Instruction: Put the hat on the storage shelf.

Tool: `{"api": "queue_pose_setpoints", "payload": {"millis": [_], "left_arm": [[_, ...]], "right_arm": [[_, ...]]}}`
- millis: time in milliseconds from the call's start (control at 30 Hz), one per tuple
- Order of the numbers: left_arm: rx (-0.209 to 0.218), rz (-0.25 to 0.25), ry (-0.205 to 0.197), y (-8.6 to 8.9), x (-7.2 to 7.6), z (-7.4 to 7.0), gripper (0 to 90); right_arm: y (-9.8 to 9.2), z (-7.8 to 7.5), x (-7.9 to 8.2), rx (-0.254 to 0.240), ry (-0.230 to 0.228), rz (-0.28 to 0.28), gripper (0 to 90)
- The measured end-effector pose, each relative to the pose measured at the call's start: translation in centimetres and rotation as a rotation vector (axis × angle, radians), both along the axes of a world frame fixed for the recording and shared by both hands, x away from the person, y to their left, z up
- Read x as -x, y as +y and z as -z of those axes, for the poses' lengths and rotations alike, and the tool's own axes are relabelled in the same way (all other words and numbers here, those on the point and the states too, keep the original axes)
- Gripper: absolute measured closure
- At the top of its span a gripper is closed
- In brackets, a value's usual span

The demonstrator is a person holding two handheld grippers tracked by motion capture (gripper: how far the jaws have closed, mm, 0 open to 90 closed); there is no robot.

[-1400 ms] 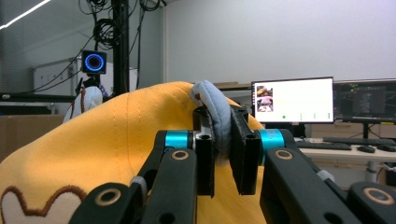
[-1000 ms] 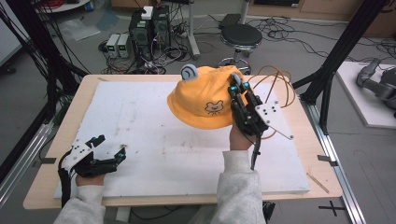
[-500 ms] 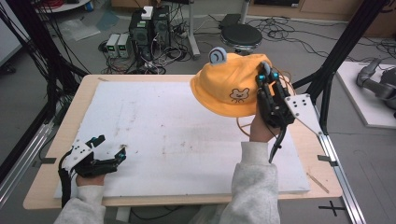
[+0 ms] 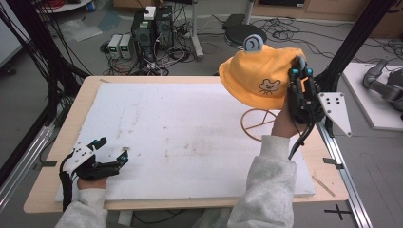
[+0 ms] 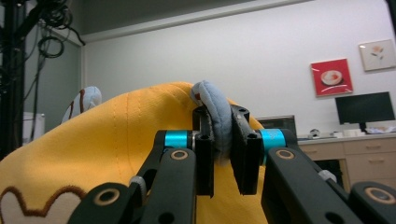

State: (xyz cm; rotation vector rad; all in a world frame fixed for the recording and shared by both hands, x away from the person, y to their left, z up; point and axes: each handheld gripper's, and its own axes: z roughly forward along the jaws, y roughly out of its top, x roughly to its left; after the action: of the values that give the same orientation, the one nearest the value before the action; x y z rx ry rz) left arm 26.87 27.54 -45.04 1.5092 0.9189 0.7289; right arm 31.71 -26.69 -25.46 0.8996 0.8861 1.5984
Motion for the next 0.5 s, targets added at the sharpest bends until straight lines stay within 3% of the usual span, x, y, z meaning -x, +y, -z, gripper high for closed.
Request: {"api": "queue_pose_setpoints", "payload": {"millis": [333,500], "left_arm": [[-0.008,0.002,0.001,-0.1,0.0,0.0,3.2],[-0.011,0.001,0.002,-0.1,0.0,0.0,3.1]], "right_arm": [[-2.8,0.8,-0.8,-0.020,0.015,0.089,81.0],[-3.7,1.3,-1.6,-0.052,0.036,0.086,80.8]]}}
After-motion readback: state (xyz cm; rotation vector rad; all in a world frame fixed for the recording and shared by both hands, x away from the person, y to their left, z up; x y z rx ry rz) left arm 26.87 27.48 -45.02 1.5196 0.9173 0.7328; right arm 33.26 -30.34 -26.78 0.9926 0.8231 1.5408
